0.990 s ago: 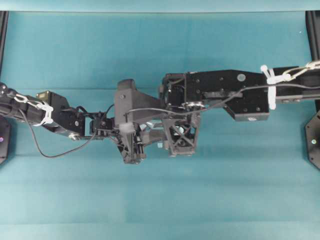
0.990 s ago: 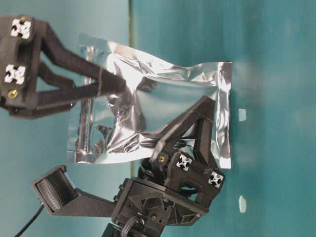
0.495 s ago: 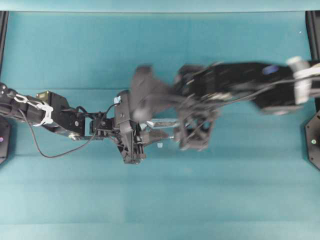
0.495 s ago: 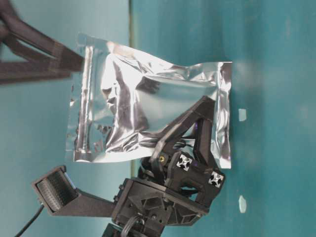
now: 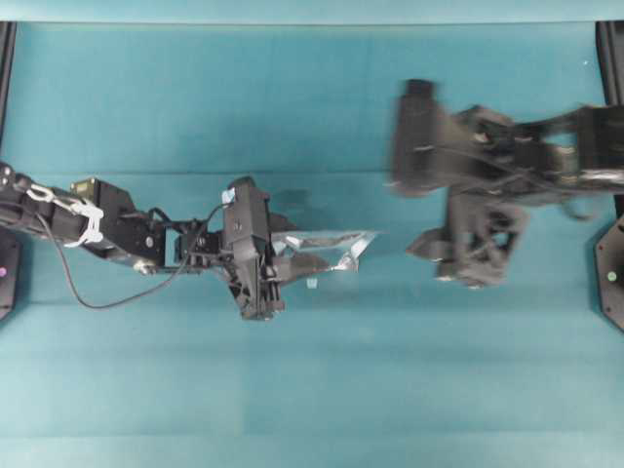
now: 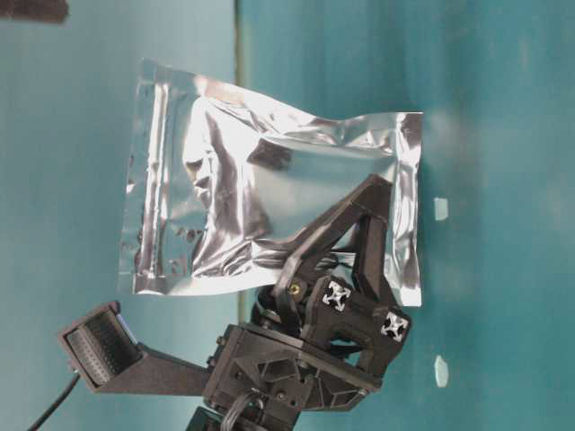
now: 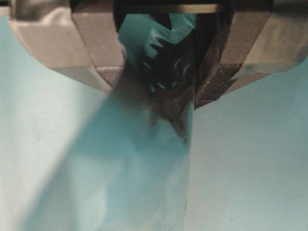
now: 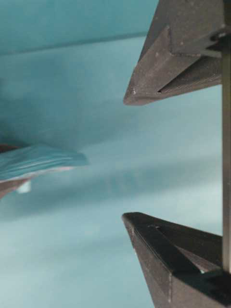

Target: Hand over the silver zip bag and make it stand upright.

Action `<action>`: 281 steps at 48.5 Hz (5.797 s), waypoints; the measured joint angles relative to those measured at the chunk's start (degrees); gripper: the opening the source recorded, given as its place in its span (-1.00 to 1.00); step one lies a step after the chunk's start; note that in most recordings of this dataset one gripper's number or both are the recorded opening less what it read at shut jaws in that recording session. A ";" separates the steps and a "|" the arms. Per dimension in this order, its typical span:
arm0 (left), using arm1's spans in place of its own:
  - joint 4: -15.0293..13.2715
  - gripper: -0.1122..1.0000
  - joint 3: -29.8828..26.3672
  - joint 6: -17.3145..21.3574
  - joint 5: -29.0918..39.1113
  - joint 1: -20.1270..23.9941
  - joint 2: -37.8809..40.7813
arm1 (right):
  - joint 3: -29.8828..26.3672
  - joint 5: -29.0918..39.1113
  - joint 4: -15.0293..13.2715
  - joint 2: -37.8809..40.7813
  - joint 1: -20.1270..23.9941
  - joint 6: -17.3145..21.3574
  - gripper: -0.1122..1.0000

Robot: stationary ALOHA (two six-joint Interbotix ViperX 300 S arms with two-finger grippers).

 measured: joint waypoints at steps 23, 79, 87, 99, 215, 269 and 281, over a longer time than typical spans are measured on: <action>0.00 -0.27 0.00 0.09 0.00 0.00 -0.09 | 15.12 -12.48 0.44 -16.44 0.44 0.53 0.81; 0.00 -0.27 -0.18 0.00 0.97 -0.09 -0.18 | 22.24 -18.72 0.88 -21.71 0.44 2.29 0.80; 0.00 -0.27 -0.18 0.00 0.97 -0.09 -0.18 | 22.41 -18.81 0.97 -21.71 0.44 2.20 0.80; 0.00 -0.27 -0.18 0.00 1.05 -0.09 -0.18 | 22.85 -18.98 0.88 -21.71 0.44 2.20 0.80; 0.00 -0.27 -0.26 0.00 1.05 -0.18 -0.18 | 23.12 -18.98 0.97 -21.80 0.44 2.29 0.80; 0.00 -0.27 -0.26 -0.18 1.05 -0.35 -0.18 | 23.29 -20.39 0.97 -21.45 0.44 2.29 0.80; 0.00 -0.27 -0.26 -0.26 1.05 -0.44 -0.09 | 23.29 -20.83 0.88 -21.27 0.53 2.29 0.80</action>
